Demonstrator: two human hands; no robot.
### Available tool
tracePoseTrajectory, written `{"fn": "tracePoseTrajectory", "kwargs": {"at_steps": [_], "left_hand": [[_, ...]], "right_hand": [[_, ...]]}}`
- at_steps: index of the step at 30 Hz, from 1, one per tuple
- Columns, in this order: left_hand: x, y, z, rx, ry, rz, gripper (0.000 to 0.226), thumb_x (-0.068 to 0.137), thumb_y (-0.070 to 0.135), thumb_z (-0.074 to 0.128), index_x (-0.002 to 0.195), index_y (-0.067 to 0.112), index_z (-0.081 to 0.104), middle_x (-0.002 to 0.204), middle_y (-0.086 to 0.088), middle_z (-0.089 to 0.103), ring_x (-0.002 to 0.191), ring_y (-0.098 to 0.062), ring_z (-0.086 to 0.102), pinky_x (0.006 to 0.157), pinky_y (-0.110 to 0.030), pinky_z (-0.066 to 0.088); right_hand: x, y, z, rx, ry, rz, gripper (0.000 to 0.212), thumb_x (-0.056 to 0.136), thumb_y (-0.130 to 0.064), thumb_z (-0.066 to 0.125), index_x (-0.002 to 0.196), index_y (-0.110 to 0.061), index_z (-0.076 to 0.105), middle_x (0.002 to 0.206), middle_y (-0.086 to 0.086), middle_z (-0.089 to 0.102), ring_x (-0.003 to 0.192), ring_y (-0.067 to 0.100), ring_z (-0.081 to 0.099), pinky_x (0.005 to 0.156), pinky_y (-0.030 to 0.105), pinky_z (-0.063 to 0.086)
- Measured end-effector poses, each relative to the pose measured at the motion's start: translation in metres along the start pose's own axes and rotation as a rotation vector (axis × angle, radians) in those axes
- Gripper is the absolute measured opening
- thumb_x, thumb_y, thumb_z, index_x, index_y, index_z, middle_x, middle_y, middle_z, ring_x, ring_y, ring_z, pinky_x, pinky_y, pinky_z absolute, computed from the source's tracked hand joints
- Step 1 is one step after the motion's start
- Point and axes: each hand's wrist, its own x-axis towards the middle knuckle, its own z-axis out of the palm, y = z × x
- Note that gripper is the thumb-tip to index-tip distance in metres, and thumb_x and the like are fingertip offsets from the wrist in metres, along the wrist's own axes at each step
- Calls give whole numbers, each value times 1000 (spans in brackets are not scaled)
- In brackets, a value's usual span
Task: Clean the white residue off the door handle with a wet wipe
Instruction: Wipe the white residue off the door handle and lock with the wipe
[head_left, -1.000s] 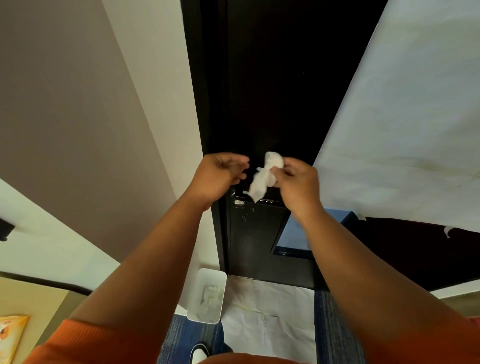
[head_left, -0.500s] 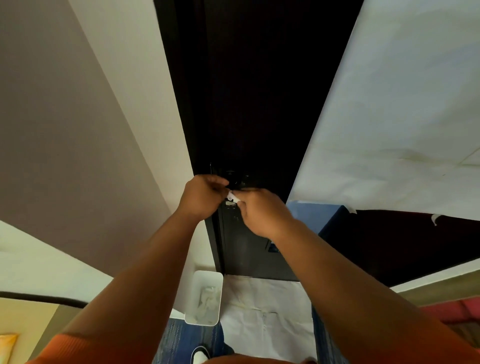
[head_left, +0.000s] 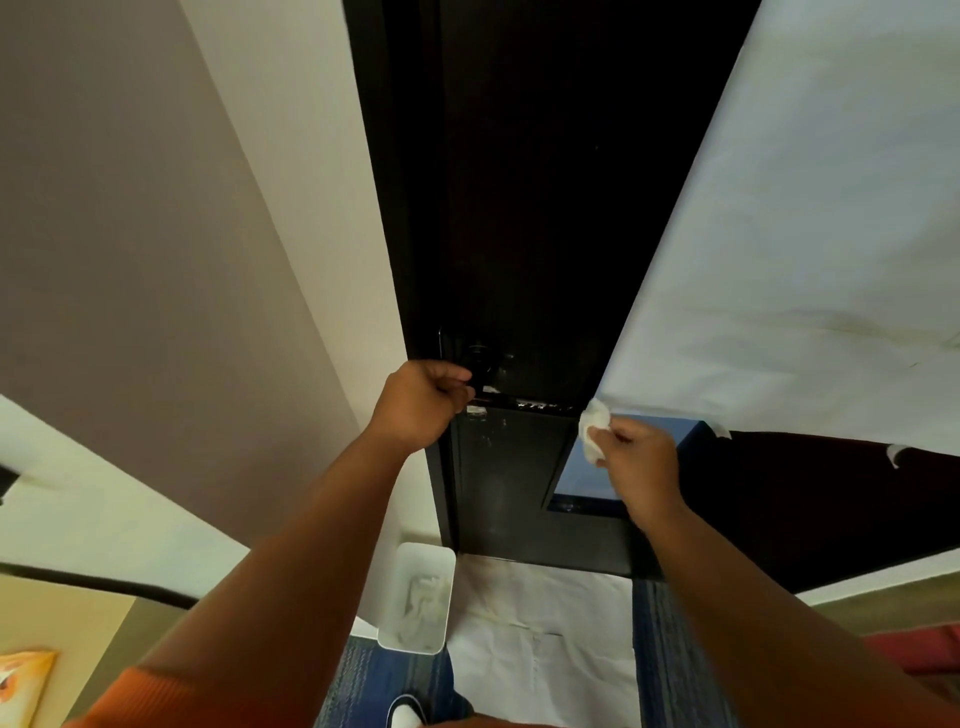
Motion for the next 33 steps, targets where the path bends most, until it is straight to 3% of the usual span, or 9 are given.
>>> {"fn": "tracePoseTrajectory", "kwargs": {"at_steps": [4,9,13,16,19,22,26,30,33], "left_hand": [[-3,1,2,22,32,4,22,93,16,73,115,20,76,97,3,78,92,-13,73,95,-34,58],[-3,4,1,136,38,30,23,94,19,71,117,22,76,98,6,76,87,-6,69,77,-10,48],[-1,4,-4,215,15,68,22,94,19,72,115,23,77,108,4,78,99,-10,71,84,-13,47],[-1,1,-7,244,0,81,21,94,18,71,113,24,78,107,6,78,99,-8,71,89,-17,51],[-1,-3,-6,251,-9,81,24,94,17,70,115,24,77,109,6,77,97,-5,69,81,-7,46],[-1,-3,-4,255,11,76,24,94,17,69,116,21,77,111,5,77,92,-1,63,75,-2,39],[0,2,-3,258,20,69,22,95,18,68,114,22,78,110,5,78,94,-4,68,72,1,37],[-2,1,-3,256,34,65,20,97,19,67,113,21,78,111,4,77,92,-4,65,69,4,35],[-3,-2,-3,247,48,55,21,97,18,66,115,21,78,115,3,77,102,-11,69,71,3,35]], "right_hand": [[-23,-9,35,479,-66,420,27,89,-9,75,114,-11,64,114,12,64,97,34,70,70,37,62],[-33,-45,86,1000,-293,579,17,94,-9,67,111,-7,66,102,11,71,90,22,70,76,29,57],[-28,-54,110,1236,-402,668,13,93,0,60,103,-4,67,88,10,65,75,15,65,63,24,56],[-32,-53,118,1334,-471,678,17,93,-7,59,105,-1,69,94,12,69,83,18,67,72,26,58],[-34,-54,123,1348,-503,666,22,99,-10,54,112,-2,69,104,14,72,93,21,69,82,30,58],[-29,-59,125,1376,-520,649,29,90,-12,60,116,-4,68,109,13,71,100,23,66,87,33,55],[-21,-59,125,1406,-515,625,34,85,-28,62,113,-11,70,112,12,71,102,28,66,91,39,51],[-24,-59,128,1415,-473,606,40,82,-35,61,113,-11,71,115,13,72,105,29,67,105,43,44],[-28,-58,130,1411,-451,577,36,92,-36,52,111,-13,72,112,10,73,103,27,67,108,43,40]]}}
